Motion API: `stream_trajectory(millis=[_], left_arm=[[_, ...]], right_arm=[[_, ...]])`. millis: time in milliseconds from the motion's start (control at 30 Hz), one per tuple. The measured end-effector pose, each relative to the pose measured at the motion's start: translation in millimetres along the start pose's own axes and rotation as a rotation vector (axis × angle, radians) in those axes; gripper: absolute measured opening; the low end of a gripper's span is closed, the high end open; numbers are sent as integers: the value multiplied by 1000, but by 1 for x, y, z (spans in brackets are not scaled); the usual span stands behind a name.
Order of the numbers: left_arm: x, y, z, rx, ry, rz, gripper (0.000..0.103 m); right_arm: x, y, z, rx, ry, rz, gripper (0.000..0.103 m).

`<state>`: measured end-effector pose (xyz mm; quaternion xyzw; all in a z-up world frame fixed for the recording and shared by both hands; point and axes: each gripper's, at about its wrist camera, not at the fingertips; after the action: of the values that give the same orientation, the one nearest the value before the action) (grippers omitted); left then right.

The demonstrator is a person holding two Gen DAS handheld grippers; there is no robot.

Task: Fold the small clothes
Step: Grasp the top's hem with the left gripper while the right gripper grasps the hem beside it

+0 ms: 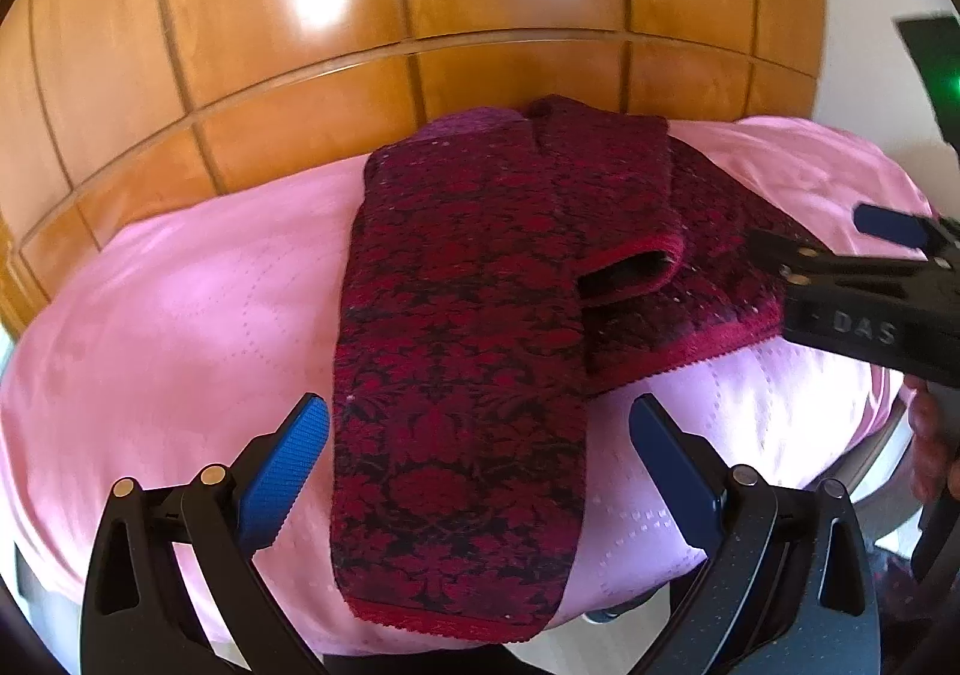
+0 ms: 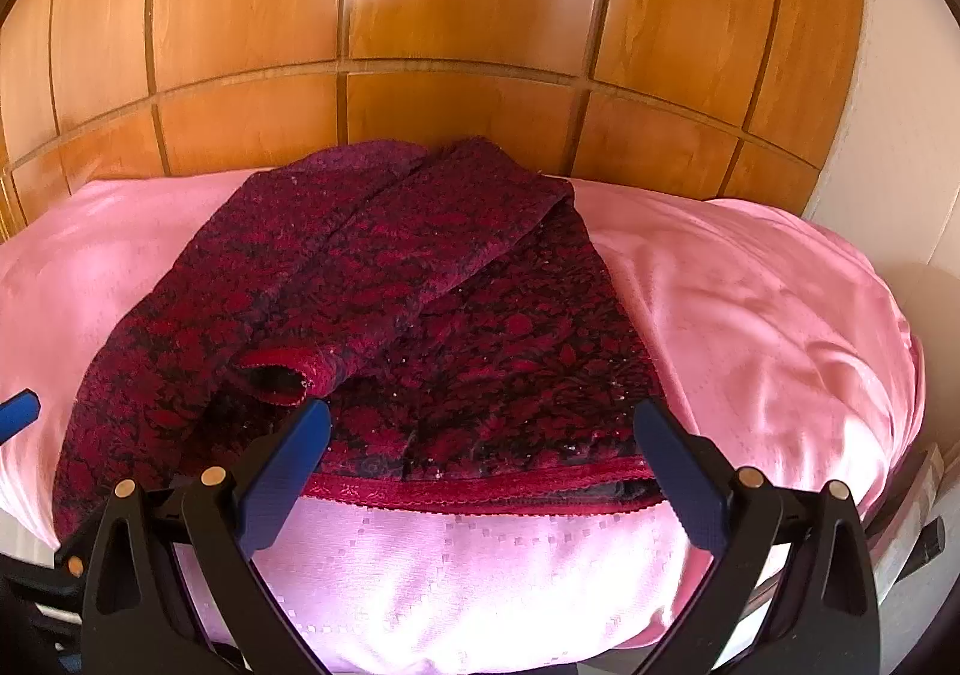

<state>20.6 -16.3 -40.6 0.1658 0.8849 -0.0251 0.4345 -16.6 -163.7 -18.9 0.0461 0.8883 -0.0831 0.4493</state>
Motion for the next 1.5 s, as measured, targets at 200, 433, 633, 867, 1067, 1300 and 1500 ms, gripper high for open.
stream_trajectory(millis=[200, 433, 633, 867, 1067, 1300, 1500], left_arm=[[4, -6, 9, -15, 25, 31, 99], [9, 0, 21, -40, 64, 29, 89], [16, 7, 35, -24, 118, 7, 49], [11, 22, 20, 64, 55, -62, 16], [-14, 76, 1, 116, -15, -257, 15], [-59, 180, 5, 29, -131, -477, 14], [-94, 275, 54, -167, -99, -605, 14]], right_arm=[[-1, 2, 5, 4, 8, -13, 101], [-1, 8, 13, 2, 22, -25, 101], [-8, -2, 31, -150, 63, 70, 101], [-31, -26, 83, -395, 158, 286, 64], [-34, -7, 123, -497, 279, 356, 51], [-66, 9, 105, -469, 170, 197, 14], [-108, -59, 73, -225, -61, 120, 12]])
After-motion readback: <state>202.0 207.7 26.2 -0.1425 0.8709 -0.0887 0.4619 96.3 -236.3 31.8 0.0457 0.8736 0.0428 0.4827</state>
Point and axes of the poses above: each gripper's, at about its wrist camera, not at the fingertips, and z roughly the way its jaws point, y to its left, x to its underside, and after that the axes turned 5 degrees about -y, right-handed
